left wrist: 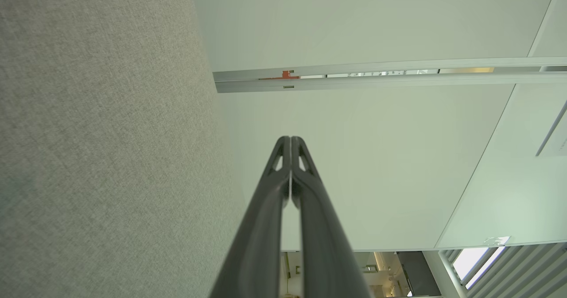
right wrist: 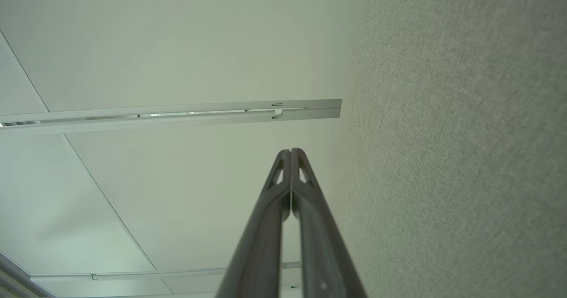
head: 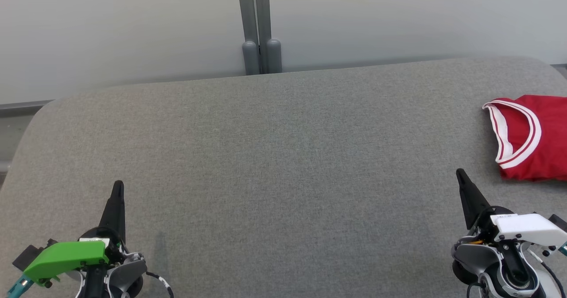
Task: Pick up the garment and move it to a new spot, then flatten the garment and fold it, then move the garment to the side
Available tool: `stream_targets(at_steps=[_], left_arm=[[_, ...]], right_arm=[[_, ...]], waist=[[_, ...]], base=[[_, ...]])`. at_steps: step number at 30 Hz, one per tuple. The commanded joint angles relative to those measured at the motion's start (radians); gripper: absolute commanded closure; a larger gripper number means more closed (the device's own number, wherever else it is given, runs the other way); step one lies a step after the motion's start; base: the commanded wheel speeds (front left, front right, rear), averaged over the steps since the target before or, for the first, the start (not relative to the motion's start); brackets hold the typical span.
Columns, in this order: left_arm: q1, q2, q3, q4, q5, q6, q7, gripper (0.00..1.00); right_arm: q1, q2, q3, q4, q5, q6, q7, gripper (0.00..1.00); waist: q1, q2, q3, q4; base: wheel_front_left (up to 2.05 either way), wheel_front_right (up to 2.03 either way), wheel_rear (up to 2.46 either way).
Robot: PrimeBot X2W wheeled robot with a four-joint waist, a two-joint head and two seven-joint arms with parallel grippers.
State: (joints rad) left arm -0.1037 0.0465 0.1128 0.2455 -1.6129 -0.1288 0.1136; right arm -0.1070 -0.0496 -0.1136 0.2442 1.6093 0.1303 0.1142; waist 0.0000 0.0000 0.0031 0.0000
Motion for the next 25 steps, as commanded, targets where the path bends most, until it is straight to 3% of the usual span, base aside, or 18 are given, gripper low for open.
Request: stream_targets(at_steps=[1,25], left_arm=[[-0.013,0.008,0.003,-0.001,0.0,-0.004,0.004,1.0],[-0.013,0.008,0.003,-0.001,0.0,-0.004,0.004,1.0]], right_arm=[[-0.005,-0.001,-0.001,0.002,0.007,0.001,0.003,1.0],[-0.005,-0.001,-0.001,0.002,0.007,0.001,0.003,1.0]], waist=[[0.0,0.0,0.0,0.0],[0.0,0.0,0.0,0.0]], base=[[0.0,0.0,0.0],[0.0,0.0,0.0]])
